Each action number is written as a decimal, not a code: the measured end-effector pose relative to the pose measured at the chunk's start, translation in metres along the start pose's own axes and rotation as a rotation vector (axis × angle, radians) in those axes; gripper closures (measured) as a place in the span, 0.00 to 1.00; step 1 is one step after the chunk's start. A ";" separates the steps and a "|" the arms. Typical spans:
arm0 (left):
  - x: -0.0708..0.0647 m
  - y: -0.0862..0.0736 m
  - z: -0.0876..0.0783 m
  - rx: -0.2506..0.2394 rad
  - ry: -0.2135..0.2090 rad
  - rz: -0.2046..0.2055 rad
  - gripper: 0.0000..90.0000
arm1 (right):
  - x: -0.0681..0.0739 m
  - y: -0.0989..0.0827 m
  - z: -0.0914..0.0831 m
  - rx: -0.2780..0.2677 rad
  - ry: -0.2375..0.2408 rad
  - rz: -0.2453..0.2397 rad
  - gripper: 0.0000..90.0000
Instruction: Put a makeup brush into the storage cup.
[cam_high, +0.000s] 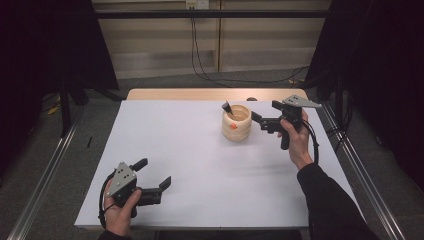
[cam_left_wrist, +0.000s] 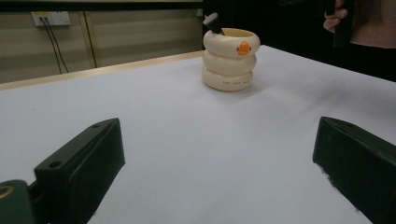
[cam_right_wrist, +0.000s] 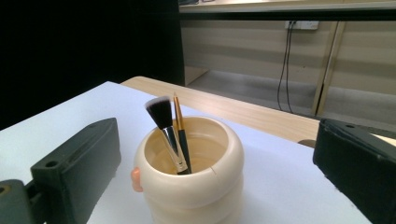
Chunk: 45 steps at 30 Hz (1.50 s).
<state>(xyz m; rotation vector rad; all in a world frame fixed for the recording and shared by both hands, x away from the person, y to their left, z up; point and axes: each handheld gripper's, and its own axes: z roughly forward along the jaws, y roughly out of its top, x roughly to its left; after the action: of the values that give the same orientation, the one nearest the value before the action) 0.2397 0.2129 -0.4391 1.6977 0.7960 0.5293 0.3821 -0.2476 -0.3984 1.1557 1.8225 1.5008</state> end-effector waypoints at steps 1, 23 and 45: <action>0.000 0.000 0.000 0.001 0.001 0.001 0.02 | 0.000 0.000 -0.002 0.002 -0.002 -0.009 0.01; -0.001 0.001 -0.004 -0.006 0.002 -0.007 0.02 | 0.006 -0.014 -0.049 0.005 -0.044 -0.051 0.01; 0.000 0.001 -0.005 -0.015 -0.001 -0.008 0.02 | 0.023 -0.027 -0.091 -0.016 -0.064 -0.048 0.00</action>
<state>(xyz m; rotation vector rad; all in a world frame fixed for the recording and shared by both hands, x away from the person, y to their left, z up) 0.2367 0.2161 -0.4371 1.6801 0.7964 0.5276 0.2885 -0.2765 -0.3977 1.1319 1.7800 1.4327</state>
